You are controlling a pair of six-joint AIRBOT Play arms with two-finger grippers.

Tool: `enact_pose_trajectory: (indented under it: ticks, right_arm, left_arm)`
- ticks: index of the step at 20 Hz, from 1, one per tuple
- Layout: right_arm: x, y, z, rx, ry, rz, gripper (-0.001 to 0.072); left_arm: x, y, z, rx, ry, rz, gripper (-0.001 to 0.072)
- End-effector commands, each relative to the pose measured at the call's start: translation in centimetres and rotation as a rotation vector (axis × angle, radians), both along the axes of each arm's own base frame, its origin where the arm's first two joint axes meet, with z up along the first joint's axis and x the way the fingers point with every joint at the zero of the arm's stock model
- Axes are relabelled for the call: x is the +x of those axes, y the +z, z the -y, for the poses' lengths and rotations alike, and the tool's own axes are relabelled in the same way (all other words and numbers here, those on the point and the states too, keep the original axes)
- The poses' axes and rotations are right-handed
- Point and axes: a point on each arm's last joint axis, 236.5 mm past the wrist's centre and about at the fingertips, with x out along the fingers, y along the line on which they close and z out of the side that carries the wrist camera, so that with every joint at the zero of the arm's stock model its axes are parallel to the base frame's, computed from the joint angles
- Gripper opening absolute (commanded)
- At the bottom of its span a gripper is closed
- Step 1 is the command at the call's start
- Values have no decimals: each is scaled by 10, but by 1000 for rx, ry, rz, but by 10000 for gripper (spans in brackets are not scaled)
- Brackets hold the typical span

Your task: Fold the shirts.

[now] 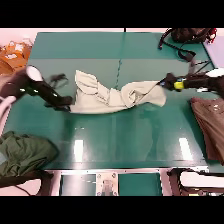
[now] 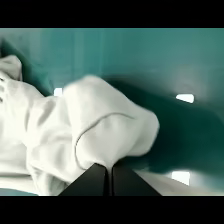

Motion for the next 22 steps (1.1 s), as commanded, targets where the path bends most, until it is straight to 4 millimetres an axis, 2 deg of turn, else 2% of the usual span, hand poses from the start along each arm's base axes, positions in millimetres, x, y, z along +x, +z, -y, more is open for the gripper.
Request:
enact_pose_trajectory:
  ticks: [1,2,4,6,7,9,11,12,13,14,15,17,18,20,22]
  right_arm:
    - [-16,74,44,-41,-112,113,17]
    - [-21,99,47,-40,-134,170,17]
    - [-32,166,42,-16,-159,327,17]
    - [-50,242,34,-17,-174,513,17]
    - [-63,288,32,-36,-192,631,17]
    - [-101,377,28,-110,-246,876,17]
    - [-153,462,20,-188,-322,1133,17]
    - [-183,499,13,-218,-360,1256,17]
    - [-209,527,8,-244,-392,1355,17]
    - [-231,549,4,-273,-419,1435,18]
    - [-247,563,1,-306,-437,1487,17]
    - [-257,575,3,-369,-463,1525,17]
    - [-252,573,8,-373,-470,1514,17]
    - [-224,557,22,-361,-471,1446,18]
    - [-183,525,35,-306,-442,1330,17]
  left_arm:
    - [19,75,-50,43,117,202,22]
    - [23,100,-52,34,126,273,22]
    - [33,164,-47,9,112,453,22]
    - [34,250,-34,-44,90,670,23]
    - [29,300,-28,-63,78,794,23]
    - [5,397,-22,-71,54,1053,22]
    - [-36,486,-14,-88,35,1311,23]
    - [-58,521,-10,-93,22,1430,23]
    - [-78,550,-8,-98,20,1537,23]
    - [-96,570,-8,-98,21,1621,23]
    - [-113,585,-8,-86,18,1694,22]
    - [-125,599,-12,-49,22,1766,23]
    - [-120,600,-18,-27,39,1772,23]
    - [-98,588,-23,-22,54,1729,22]
    - [-50,550,-28,-34,77,1617,23]
